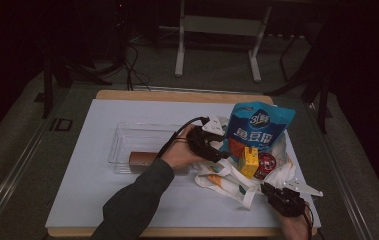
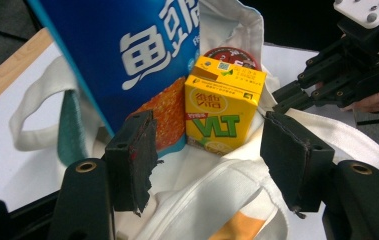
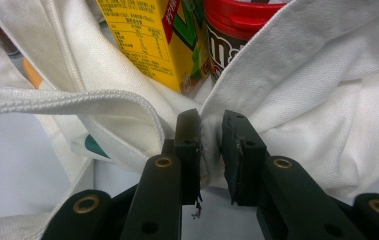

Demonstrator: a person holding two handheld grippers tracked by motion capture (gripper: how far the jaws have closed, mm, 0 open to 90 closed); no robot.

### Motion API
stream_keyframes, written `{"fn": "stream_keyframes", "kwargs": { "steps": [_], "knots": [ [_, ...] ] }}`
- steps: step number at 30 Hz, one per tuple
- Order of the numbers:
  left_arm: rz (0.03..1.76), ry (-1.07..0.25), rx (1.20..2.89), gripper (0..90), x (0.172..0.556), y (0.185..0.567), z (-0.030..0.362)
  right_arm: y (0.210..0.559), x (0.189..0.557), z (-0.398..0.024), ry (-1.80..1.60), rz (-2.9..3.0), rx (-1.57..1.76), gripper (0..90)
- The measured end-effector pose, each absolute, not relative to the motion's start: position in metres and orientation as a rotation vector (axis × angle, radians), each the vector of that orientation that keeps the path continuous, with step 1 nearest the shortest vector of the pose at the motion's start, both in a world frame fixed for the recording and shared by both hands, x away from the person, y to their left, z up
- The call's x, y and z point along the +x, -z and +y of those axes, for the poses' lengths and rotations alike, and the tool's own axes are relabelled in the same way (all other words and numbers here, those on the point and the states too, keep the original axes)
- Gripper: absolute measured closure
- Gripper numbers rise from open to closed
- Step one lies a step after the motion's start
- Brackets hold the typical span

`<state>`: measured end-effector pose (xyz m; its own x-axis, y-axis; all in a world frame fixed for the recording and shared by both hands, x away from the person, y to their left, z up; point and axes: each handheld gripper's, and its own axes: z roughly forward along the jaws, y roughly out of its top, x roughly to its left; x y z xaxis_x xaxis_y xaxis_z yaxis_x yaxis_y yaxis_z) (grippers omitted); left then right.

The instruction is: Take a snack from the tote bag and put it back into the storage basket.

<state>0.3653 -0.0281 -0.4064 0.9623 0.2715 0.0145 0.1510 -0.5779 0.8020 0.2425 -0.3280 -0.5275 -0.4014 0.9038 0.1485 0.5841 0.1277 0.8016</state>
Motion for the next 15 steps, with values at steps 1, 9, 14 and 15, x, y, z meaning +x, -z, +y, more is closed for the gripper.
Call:
{"fn": "stream_keyframes", "kwargs": {
  "steps": [1, 9, 14, 15],
  "knots": [
    [0.305, -0.17, 2.195, 38.6, 0.366, 0.407, -0.03, 0.528, 0.243, -0.328, -1.175, 2.037, 1.443, 77.1],
    [0.305, -0.138, 2.229, 36.4, 0.369, 0.413, -0.043, 0.528, 0.243, -0.329, -1.18, 2.038, 1.446, 76.9],
    [0.301, -0.137, 2.232, 36.2, 0.37, 0.416, -0.05, 0.528, 0.243, -0.329, -1.177, 2.038, 1.445, 77.0],
    [0.297, -0.137, 2.233, 36.2, 0.37, 0.417, -0.052, 0.528, 0.243, -0.329, -1.178, 2.039, 1.444, 76.9]
  ]
}}
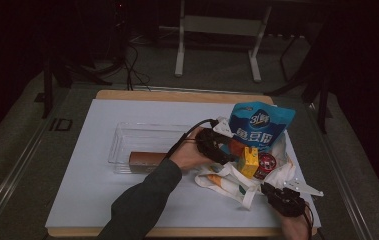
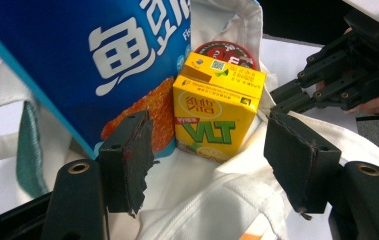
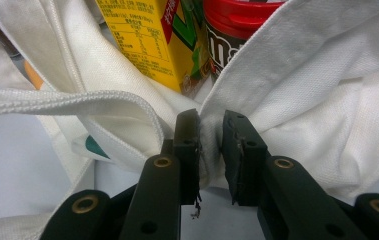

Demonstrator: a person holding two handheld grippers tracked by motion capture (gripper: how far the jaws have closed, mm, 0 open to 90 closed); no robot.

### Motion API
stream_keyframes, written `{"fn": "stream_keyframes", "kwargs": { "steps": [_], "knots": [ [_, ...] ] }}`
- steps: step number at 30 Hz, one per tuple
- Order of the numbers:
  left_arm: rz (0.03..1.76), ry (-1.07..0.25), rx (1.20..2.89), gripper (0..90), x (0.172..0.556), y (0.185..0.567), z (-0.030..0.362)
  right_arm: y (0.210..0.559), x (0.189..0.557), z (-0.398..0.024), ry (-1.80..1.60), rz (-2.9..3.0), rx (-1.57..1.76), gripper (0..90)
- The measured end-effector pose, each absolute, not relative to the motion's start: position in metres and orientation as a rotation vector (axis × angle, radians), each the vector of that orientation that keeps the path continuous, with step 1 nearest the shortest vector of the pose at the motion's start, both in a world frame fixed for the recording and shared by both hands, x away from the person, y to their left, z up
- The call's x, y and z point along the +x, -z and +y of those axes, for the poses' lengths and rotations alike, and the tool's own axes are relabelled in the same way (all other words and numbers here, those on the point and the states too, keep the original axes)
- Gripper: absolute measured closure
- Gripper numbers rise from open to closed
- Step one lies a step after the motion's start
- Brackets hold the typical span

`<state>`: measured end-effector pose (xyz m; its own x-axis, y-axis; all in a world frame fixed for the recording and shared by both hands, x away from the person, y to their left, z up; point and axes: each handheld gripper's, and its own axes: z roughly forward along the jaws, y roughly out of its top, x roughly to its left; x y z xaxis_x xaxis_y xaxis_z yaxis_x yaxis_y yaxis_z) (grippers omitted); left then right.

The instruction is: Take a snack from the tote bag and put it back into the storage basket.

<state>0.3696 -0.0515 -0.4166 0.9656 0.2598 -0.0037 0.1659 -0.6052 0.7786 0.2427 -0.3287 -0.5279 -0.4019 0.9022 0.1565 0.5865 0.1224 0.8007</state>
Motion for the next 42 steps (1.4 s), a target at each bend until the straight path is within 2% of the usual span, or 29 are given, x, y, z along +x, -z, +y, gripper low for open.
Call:
{"fn": "stream_keyframes", "kwargs": {
  "steps": [13, 18, 42],
  "knots": [
    [0.262, -0.096, 2.237, 36.4, 0.372, 0.423, -0.067, 0.528, 0.243, -0.329, -1.183, 2.038, 1.447, 76.7],
    [0.276, -0.119, 2.247, 32.8, 0.375, 0.426, -0.071, 0.528, 0.243, -0.329, -1.185, 2.036, 1.445, 76.5],
    [0.25, -0.052, 2.296, 22.6, 0.387, 0.439, -0.097, 0.529, 0.243, -0.33, -1.196, 2.037, 1.453, 76.3]
  ]
}}
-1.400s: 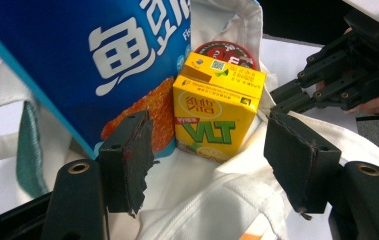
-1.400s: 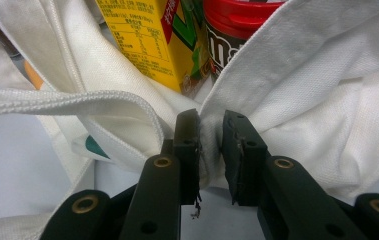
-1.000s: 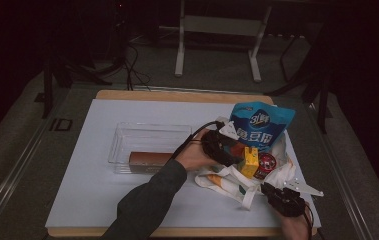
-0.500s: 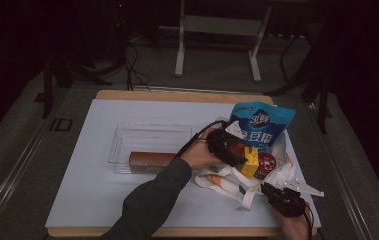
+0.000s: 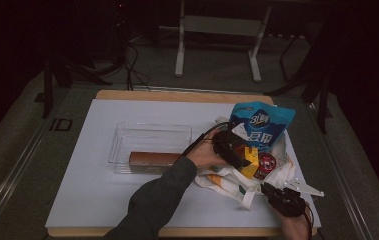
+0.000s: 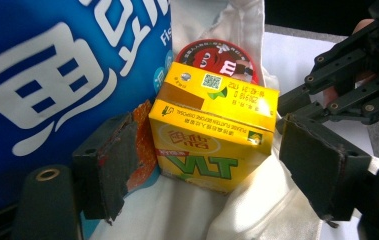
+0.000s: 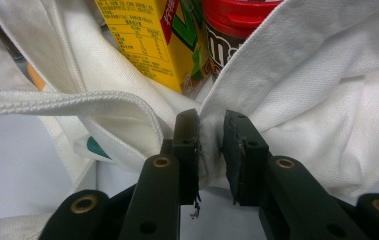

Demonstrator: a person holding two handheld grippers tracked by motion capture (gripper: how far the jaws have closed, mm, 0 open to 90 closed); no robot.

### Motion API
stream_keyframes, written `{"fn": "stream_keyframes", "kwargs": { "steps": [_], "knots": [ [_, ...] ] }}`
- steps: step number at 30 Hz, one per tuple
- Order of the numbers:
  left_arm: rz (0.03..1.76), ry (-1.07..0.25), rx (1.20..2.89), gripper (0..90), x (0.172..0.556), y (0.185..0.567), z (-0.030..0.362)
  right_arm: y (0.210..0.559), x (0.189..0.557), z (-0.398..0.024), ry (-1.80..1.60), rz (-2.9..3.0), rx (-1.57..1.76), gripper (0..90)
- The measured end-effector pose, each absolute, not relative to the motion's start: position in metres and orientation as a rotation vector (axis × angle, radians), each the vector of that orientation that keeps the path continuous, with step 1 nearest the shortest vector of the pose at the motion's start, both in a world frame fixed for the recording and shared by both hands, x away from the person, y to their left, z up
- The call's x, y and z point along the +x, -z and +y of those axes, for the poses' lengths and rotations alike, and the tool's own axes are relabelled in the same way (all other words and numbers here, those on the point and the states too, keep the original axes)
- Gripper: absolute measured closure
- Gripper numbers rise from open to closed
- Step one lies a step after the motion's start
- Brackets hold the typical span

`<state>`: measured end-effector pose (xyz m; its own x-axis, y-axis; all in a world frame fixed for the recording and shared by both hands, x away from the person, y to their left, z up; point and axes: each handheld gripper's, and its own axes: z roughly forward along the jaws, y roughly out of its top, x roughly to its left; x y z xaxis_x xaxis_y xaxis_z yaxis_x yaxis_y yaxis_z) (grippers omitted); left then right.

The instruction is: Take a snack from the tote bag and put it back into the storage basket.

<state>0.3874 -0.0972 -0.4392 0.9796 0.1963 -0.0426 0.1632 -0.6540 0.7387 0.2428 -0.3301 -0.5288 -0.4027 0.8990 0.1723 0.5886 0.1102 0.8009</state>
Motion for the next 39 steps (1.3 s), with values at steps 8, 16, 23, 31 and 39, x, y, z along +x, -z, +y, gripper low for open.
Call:
{"fn": "stream_keyframes", "kwargs": {
  "steps": [8, 16, 23, 31, 39],
  "knots": [
    [0.24, -0.036, 2.328, 20.7, 0.39, 0.445, -0.101, 0.529, 0.243, -0.33, -1.196, 2.037, 1.451, 76.3],
    [0.225, -0.025, 2.356, 19.9, 0.391, 0.454, -0.109, 0.529, 0.243, -0.33, -1.198, 2.037, 1.454, 76.3],
    [0.211, -0.04, 2.351, 19.0, 0.389, 0.454, -0.116, 0.529, 0.243, -0.33, -1.194, 2.038, 1.454, 76.3],
    [0.186, -0.088, 2.368, 18.6, 0.384, 0.458, -0.123, 0.529, 0.243, -0.33, -1.194, 2.038, 1.453, 76.3],
    [0.166, -0.14, 2.388, 24.0, 0.38, 0.458, -0.124, 0.529, 0.243, -0.33, -1.195, 2.037, 1.452, 76.3]
  ]
}}
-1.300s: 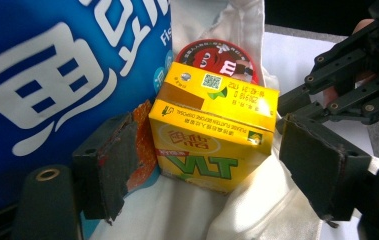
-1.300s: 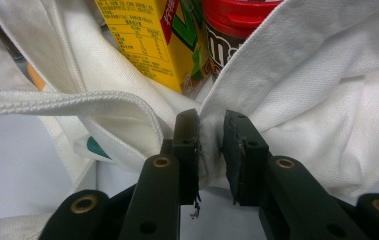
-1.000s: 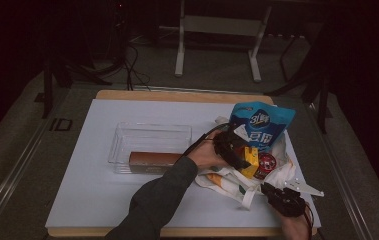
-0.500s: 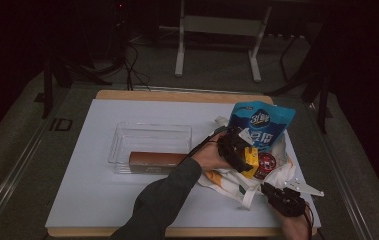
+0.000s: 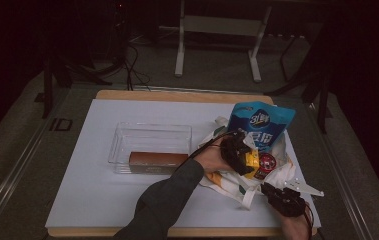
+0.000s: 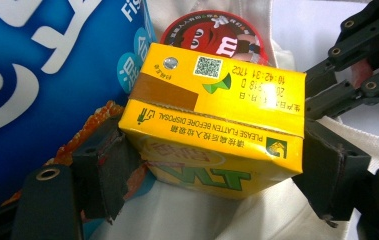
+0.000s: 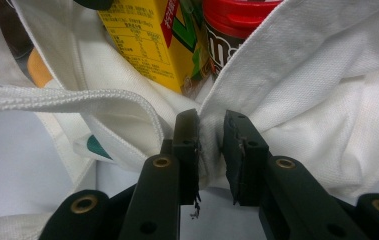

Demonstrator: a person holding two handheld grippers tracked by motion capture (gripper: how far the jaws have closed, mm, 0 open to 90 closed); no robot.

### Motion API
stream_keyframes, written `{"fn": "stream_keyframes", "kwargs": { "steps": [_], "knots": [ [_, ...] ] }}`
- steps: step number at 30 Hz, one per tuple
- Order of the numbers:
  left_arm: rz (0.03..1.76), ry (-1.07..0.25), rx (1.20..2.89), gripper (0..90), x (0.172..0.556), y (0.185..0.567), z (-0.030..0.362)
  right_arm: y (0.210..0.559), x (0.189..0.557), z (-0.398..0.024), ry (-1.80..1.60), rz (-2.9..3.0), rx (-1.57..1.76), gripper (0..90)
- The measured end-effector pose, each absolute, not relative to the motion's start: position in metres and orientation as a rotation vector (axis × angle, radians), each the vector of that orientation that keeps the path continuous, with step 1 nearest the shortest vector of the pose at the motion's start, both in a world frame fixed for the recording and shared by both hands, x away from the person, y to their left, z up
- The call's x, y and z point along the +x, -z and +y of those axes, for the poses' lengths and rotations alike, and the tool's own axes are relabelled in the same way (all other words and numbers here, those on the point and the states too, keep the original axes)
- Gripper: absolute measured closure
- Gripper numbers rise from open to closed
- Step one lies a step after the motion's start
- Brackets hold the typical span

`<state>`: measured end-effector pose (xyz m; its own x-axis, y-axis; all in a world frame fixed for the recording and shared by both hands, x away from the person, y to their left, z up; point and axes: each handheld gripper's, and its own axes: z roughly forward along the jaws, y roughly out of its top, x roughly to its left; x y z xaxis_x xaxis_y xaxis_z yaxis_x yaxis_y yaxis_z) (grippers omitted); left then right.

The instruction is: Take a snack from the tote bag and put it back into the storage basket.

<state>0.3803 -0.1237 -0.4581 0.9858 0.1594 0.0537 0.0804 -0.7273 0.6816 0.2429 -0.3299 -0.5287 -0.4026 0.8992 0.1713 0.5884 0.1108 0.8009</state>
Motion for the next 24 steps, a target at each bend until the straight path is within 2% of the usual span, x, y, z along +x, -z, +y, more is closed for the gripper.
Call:
{"fn": "stream_keyframes", "kwargs": {
  "steps": [7, 17, 24],
  "knots": [
    [0.164, -0.11, 2.377, 22.0, 0.3833, 0.4607, -0.1247, 0.5288, 0.2431, -0.3301, -1.197, 2.037, 1.452, 76.2],
    [0.17, -0.14, 2.395, 20.6, 0.3819, 0.4653, -0.1317, 0.5288, 0.2431, -0.3302, -1.196, 2.038, 1.451, 76.2],
    [0.163, -0.141, 2.4, 27.3, 0.38, 0.463, -0.1285, 0.529, 0.2434, -0.3304, -1.2, 2.038, 1.45, 76.1]
  ]
}}
